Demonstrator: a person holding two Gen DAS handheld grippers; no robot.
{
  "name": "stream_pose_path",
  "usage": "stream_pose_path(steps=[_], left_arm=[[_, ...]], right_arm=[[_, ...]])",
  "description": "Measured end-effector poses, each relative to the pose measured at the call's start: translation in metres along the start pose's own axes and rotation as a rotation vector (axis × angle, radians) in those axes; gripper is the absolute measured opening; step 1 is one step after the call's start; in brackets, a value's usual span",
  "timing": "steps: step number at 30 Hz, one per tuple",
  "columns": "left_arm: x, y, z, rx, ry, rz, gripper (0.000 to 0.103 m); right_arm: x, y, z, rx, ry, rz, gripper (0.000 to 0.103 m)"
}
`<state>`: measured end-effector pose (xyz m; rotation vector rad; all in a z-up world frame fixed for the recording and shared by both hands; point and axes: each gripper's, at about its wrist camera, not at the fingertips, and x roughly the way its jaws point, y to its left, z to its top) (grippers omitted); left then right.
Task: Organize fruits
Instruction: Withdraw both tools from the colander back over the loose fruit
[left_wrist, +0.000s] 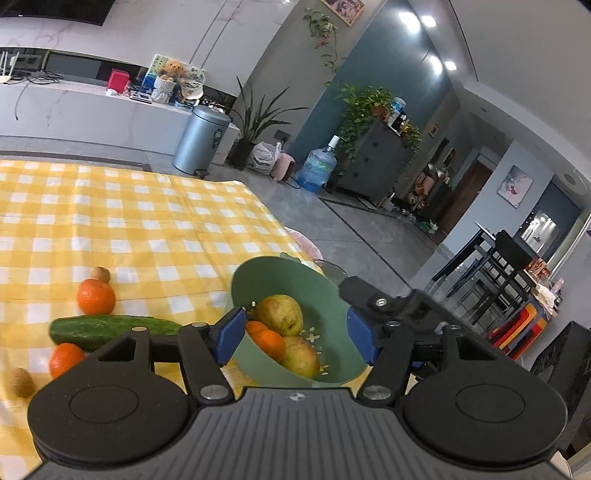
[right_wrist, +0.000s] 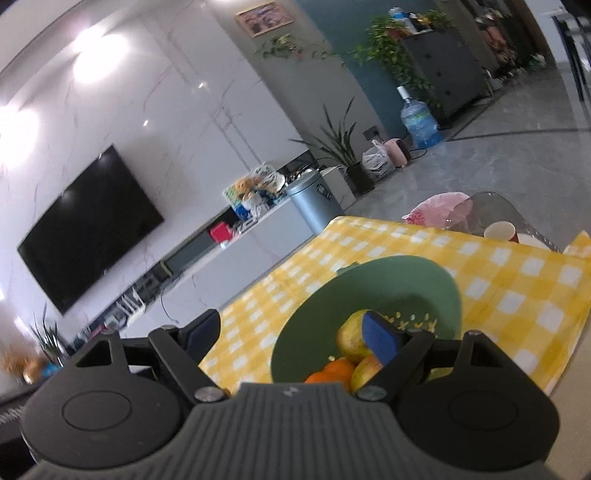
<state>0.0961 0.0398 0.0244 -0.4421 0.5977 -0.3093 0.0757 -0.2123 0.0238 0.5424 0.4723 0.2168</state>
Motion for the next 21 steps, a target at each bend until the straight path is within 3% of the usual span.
stream_pose_path(steps=[10, 15, 21], left_arm=[[-0.046, 0.018, 0.002, -0.017, -0.046, 0.129, 0.073], [-0.059, 0.044, -0.003, -0.101, -0.022, 0.207, 0.073], [-0.077, 0.088, -0.009, -0.182, -0.018, 0.348, 0.073]], right_arm=[[-0.004, 0.049, -0.016, -0.113, 0.042, 0.018, 0.081], [-0.002, 0.078, -0.031, -0.194, 0.073, -0.012, 0.081], [-0.002, 0.100, -0.047, -0.243, 0.117, 0.015, 0.081]])
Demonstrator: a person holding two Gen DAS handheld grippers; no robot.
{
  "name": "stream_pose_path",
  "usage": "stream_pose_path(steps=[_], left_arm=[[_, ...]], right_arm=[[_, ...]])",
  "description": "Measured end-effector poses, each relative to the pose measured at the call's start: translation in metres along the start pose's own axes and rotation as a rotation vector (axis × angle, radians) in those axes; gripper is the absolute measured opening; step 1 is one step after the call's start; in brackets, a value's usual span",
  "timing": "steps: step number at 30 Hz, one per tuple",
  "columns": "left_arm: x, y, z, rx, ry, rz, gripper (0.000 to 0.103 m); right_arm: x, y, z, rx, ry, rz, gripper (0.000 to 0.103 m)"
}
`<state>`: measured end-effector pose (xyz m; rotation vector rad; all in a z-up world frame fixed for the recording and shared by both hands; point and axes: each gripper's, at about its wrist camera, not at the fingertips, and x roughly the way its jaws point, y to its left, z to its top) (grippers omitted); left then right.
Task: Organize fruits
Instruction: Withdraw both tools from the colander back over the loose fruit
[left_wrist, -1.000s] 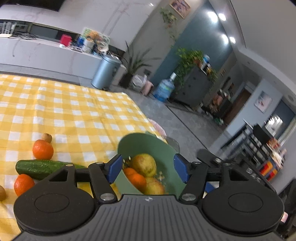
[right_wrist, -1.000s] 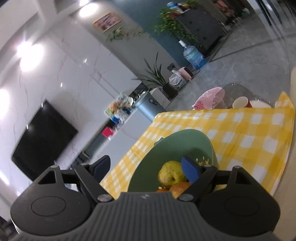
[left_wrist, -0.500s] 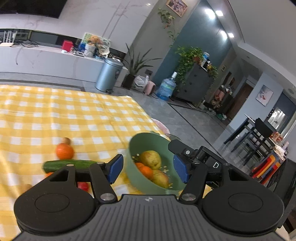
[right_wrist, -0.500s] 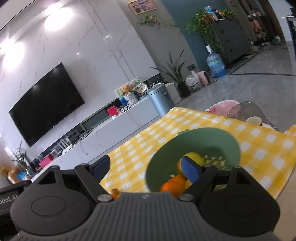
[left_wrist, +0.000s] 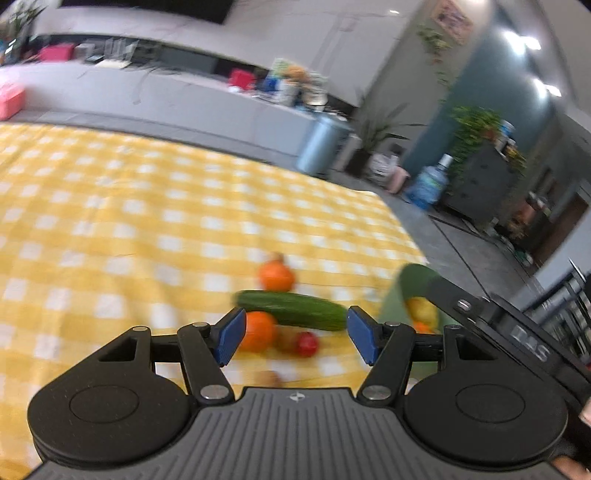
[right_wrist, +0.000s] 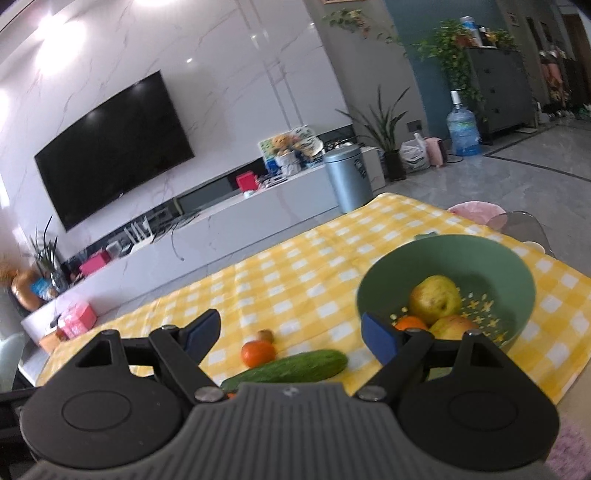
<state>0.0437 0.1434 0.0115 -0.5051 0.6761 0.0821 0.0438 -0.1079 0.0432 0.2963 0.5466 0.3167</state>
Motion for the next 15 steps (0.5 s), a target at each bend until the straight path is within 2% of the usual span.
stream_pose_path(steps=[4, 8, 13, 15], left_arm=[[-0.002, 0.028, 0.005, -0.083, 0.000, -0.001, 0.073], [0.001, 0.043, 0.006, -0.124, -0.010, 0.022, 0.073], [0.012, 0.056, 0.004, -0.148, 0.001, 0.045, 0.073], [0.018, 0.061, 0.004, -0.149, 0.029, 0.055, 0.073]], right_arm=[[0.009, 0.018, -0.014, -0.055, 0.042, 0.003, 0.073], [0.024, 0.026, -0.023, -0.079, 0.116, 0.022, 0.056], [0.043, 0.024, -0.028, 0.001, 0.211, 0.062, 0.042], [0.054, 0.024, -0.030, 0.048, 0.270, 0.054, 0.030]])
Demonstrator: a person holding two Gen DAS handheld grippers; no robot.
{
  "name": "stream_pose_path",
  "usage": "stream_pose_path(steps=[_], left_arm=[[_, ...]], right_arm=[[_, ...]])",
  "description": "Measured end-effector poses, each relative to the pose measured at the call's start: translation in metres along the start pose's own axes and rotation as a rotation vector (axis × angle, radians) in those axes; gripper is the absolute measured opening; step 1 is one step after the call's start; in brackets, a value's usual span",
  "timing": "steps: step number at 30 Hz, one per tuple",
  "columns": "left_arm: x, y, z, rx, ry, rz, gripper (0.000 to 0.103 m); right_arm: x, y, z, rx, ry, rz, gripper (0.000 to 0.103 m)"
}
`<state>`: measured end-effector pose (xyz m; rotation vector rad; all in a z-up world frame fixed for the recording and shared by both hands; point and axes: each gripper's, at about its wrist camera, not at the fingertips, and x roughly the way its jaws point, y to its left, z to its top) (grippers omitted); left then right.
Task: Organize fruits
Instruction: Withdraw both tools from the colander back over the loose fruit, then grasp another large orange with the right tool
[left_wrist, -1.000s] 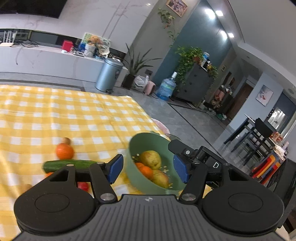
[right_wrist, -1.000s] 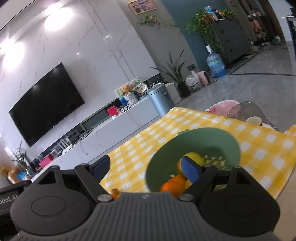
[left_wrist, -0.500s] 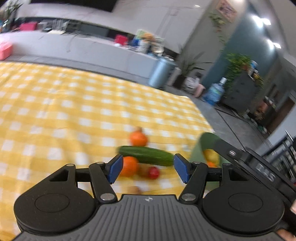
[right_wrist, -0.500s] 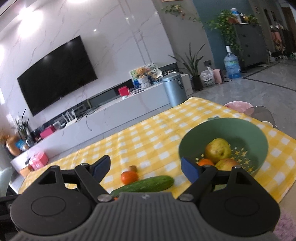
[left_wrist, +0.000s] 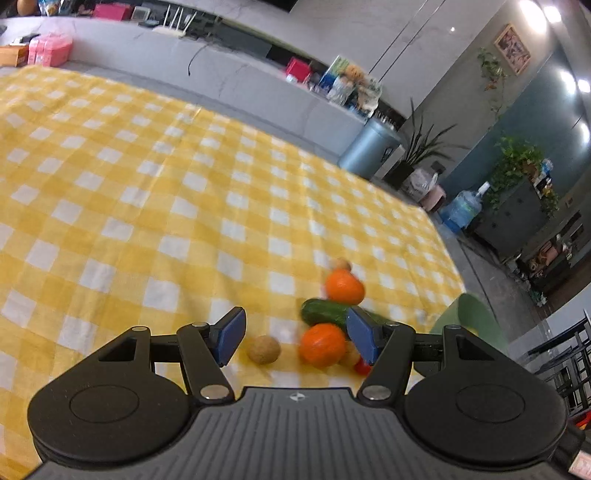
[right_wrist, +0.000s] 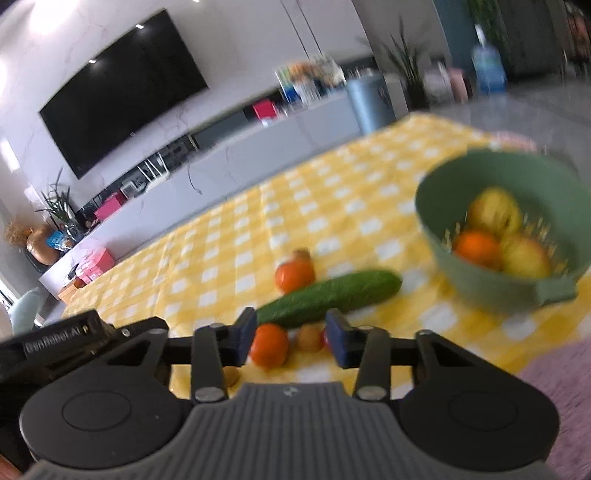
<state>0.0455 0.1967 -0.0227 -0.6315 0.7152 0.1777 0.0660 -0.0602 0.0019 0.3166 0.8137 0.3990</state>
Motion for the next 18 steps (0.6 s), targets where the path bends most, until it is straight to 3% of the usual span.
stream_pose_path(steps=[3, 7, 14, 18], left_arm=[[0.004, 0.001, -0.001, 0.027, 0.012, 0.055, 0.073], [0.010, 0.012, 0.000, 0.014, 0.025, 0.052, 0.073], [0.022, 0.032, 0.007, -0.035, 0.043, 0.051, 0.073], [0.024, 0.043, 0.011, -0.104, 0.055, -0.024, 0.073]], right_arm=[[0.017, 0.002, -0.003, 0.040, 0.081, 0.009, 0.015], [0.033, 0.008, -0.006, 0.076, 0.138, 0.015, 0.015], [0.055, 0.029, -0.009, 0.059, 0.133, -0.023, 0.019], [0.070, 0.036, -0.012, 0.032, 0.138, -0.070, 0.020]])
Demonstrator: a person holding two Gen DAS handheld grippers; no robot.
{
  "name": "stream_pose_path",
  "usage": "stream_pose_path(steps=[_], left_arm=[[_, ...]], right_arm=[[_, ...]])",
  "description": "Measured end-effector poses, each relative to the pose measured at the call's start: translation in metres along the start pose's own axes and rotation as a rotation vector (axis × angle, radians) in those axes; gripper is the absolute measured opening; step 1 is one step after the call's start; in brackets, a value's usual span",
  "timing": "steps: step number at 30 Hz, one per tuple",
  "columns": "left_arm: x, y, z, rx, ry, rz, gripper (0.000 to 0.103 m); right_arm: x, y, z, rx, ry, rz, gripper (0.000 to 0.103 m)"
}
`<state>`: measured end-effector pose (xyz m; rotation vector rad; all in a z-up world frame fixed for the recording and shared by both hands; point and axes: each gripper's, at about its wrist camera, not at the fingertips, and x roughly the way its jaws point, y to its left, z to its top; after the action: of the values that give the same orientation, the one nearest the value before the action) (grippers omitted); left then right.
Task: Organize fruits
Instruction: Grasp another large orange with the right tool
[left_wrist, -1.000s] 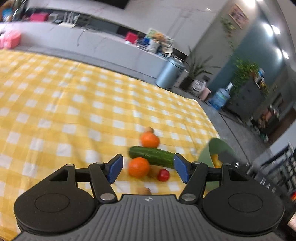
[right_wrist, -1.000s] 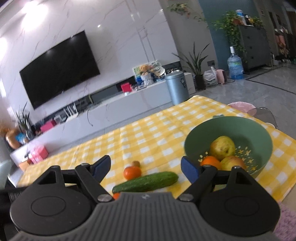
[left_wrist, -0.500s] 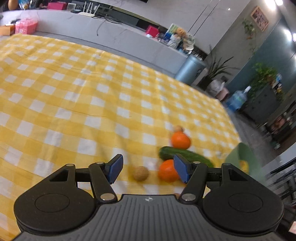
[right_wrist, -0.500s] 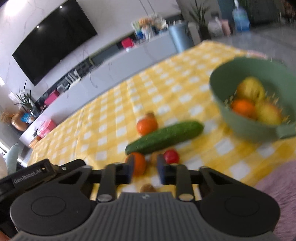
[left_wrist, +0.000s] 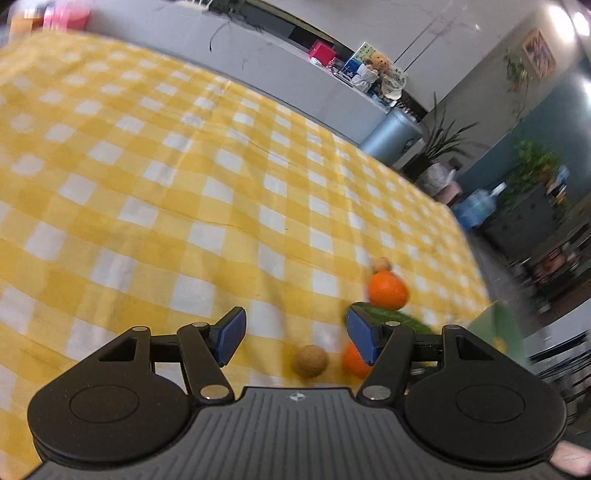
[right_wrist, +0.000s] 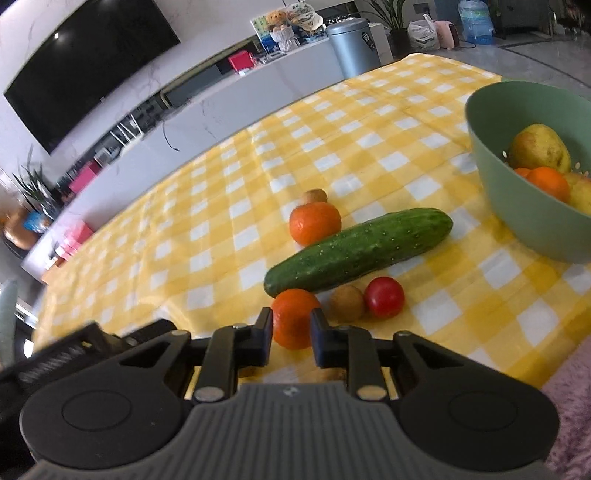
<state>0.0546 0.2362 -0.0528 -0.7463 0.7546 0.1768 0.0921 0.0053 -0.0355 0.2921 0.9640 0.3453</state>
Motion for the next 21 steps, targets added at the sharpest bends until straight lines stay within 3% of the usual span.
stream_pose_path(steps=[6, 21], left_arm=[[0.000, 0.008, 0.005, -0.032, -0.013, 0.003, 0.073], [0.005, 0.015, 0.006, -0.050, 0.004, 0.013, 0.073]], right_arm=[[0.015, -0.003, -0.001, 0.030, 0.004, -0.017, 0.038], [0.046, 0.008, 0.000, 0.043, 0.056, 0.029, 0.042]])
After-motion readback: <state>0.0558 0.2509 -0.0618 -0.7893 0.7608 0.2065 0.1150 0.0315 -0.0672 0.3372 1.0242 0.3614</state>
